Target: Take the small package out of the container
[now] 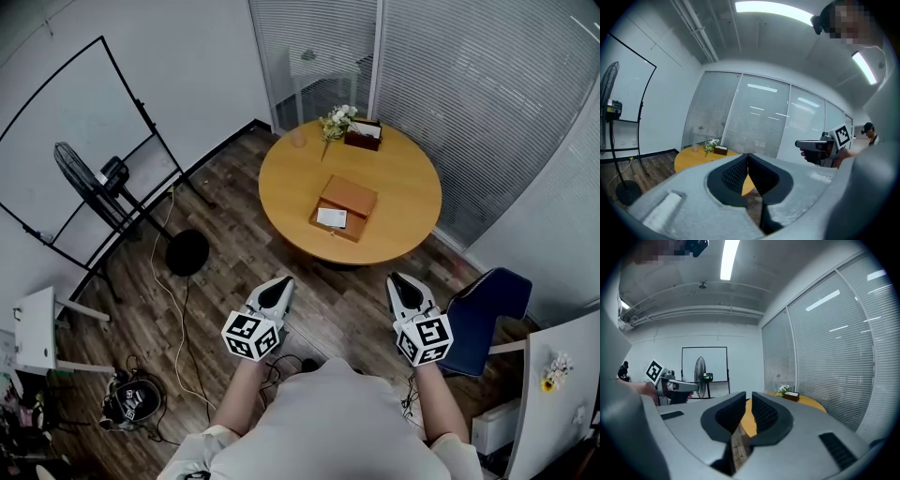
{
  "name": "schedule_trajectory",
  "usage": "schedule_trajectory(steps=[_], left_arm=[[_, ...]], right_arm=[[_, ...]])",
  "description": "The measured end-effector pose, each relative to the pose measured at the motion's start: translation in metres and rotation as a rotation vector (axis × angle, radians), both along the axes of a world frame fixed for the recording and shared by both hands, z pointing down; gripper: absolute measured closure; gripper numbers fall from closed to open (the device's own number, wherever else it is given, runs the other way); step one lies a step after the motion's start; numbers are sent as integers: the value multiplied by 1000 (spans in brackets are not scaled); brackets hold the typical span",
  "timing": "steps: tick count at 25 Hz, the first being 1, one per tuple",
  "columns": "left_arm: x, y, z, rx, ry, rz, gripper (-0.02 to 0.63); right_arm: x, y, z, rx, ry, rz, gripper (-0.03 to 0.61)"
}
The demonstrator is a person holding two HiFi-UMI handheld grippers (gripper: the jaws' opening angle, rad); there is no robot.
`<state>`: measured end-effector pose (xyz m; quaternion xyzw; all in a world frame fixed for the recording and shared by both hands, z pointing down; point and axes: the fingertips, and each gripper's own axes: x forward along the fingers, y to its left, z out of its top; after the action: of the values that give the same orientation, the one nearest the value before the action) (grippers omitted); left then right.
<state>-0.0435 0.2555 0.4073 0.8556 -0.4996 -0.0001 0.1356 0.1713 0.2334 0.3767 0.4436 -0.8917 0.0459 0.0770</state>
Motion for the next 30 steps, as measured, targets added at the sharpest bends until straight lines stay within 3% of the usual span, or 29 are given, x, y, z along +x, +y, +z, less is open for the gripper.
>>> schedule_trajectory(steps=[9,17,30], left_arm=[[-27,-2,5,-5,7,34,595],[-46,-1,15,-20,2,70,595],[-60,-18,27,-46,8,55,595]], right_arm=[[-25,4,3,-14,8,47,444],[-44,13,12,-29,13,76,442],[-57,-7,27,-63,26,60,442]])
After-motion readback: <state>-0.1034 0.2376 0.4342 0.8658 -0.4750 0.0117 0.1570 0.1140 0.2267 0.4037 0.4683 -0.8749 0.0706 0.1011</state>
